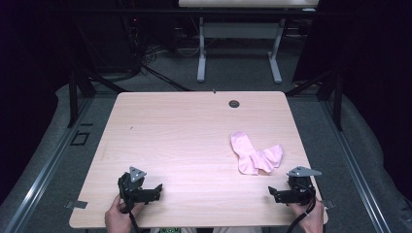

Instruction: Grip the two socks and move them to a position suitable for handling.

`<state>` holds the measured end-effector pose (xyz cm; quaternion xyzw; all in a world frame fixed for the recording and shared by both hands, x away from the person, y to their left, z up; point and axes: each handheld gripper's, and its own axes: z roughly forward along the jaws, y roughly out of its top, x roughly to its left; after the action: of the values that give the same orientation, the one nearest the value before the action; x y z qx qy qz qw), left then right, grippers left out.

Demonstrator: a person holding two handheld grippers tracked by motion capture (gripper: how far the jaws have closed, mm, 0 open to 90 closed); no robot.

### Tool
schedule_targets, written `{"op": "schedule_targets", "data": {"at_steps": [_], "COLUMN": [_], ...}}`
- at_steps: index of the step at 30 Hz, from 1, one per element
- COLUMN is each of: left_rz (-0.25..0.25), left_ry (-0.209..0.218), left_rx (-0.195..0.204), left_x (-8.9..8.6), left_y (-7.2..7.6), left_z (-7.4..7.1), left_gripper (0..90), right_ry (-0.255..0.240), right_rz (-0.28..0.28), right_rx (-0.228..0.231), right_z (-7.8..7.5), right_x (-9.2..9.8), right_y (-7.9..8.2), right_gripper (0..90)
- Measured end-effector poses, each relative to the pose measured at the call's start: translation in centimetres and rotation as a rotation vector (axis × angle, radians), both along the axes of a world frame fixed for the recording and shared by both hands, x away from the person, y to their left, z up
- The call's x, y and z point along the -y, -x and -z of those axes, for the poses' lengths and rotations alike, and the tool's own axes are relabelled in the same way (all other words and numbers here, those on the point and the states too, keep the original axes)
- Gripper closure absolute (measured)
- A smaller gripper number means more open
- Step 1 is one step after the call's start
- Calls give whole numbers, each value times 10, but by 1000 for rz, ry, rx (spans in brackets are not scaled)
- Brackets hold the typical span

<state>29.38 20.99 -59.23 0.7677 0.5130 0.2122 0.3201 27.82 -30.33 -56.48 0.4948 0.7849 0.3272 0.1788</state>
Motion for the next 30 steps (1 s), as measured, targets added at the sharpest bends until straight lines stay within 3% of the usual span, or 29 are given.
{"op": "schedule_targets", "data": {"at_steps": [8, 10, 14, 16, 22, 30], "left_rz": [0, 0, 0, 0, -1, 0], "left_ry": [0, -3, -2, 0, 0, -1], "left_rx": [0, 1, 2, 0, 1, 1], "left_x": [0, 0, 0, 0, 0, 0], "left_y": [0, 0, 0, 0, 0, 0], "left_z": [0, 0, 0, 0, 0, 0], "left_gripper": [0, 0, 0, 0, 0, 0], "right_ry": [-18, -31, 5, 45, 84, 147], "right_rz": [-20, -33, -56, -91, -144, -174], "right_rx": [17, 4, -27, -45, -97, -202], "right_z": [-36, -44, -52, -58, -60, -46], "right_x": [-16, -25, -35, -49, -71, -101], "right_y": [-8, -18, -29, -44, -77, -123], "right_gripper": [33, 23, 16, 14, 51, 188]}}
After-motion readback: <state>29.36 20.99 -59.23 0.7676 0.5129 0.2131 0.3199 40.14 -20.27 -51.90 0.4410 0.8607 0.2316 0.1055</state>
